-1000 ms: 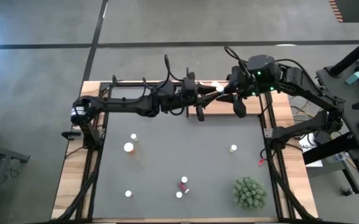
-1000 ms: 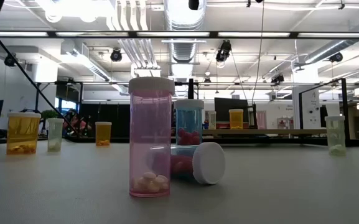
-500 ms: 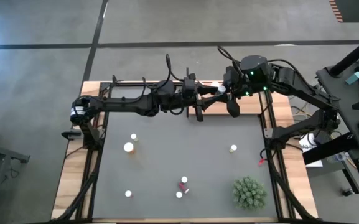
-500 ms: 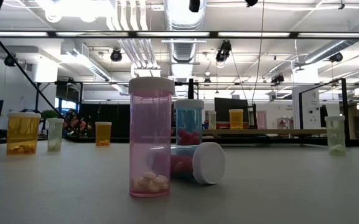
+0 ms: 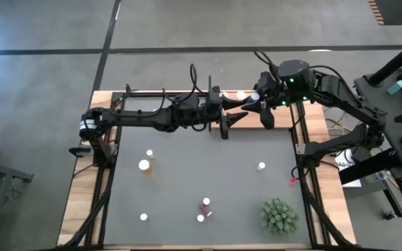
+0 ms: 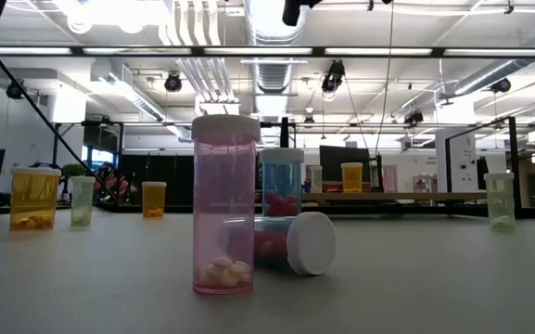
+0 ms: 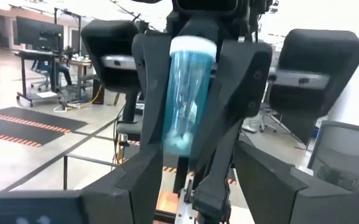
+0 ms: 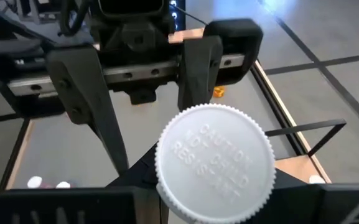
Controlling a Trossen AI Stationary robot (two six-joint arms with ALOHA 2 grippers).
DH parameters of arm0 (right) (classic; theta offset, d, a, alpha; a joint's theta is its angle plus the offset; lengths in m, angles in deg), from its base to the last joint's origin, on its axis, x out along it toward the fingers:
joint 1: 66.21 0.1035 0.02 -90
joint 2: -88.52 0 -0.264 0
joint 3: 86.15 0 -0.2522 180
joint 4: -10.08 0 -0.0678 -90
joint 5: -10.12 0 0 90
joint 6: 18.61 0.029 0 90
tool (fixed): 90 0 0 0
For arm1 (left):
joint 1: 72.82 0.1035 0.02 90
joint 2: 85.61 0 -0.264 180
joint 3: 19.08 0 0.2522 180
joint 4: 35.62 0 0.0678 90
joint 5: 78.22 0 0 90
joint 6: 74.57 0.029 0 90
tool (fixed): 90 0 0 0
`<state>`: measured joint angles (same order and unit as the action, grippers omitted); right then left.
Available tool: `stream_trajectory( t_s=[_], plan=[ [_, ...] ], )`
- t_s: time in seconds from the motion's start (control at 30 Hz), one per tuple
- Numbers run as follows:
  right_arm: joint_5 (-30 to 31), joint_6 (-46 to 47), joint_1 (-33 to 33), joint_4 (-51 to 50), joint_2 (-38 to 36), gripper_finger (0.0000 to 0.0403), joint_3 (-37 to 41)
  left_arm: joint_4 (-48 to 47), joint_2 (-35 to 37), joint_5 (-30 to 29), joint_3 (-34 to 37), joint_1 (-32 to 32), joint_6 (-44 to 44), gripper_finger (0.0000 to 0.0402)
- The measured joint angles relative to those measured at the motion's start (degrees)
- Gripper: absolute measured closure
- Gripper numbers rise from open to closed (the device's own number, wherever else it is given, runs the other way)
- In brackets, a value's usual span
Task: Pick and place medicine bottles onto shelf by color
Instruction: Put the bottom left blue medicine bottle on the shelf
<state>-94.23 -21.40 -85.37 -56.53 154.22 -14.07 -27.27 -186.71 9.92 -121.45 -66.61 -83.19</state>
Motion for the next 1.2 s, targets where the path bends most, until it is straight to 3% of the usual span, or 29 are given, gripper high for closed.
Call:
stream_trajectory(
  t_s=[0.37, 0.63, 0.83, 0.97, 1.1, 1.2],
  plan=[
    [-0.68, 2.37, 0.02, 5.07, -1.24, 0.0312, -0.07, -1.96, -0.02, -0.54, 0.25, 0.1, 0.0, 0.022],
    [-1.05, 14.03, 0.04, 7.48, -1.21, 0.0312, -0.06, -1.64, -0.02, -1.47, -0.12, 0.12, 0.22, 0.022],
    [-1.54, 16.72, 0.02, 7.37, -1.82, 0.0312, -0.06, -1.68, 0.0, -2.42, -0.25, 0.11, 9.4, 0.022],
    [2.54, 22.08, 0.02, 8.4, -2.36, 0.0312, -0.06, -1.66, 0.0, -9.04, -0.56, -0.23, 18.77, 0.022],
    [5.12, 24.84, 0.0, 10.46, -2.69, 0.0312, 0.07, 2.03, 0.0, -21.88, -0.92, -0.88, 30.4, 0.0221],
    [5.42, 26.51, 0.0, 13.72, -2.98, 0.0312, 0.25, 8.47, 0.01, -24.86, -0.95, -1.27, 37.12, 0.0221]
  ],
)
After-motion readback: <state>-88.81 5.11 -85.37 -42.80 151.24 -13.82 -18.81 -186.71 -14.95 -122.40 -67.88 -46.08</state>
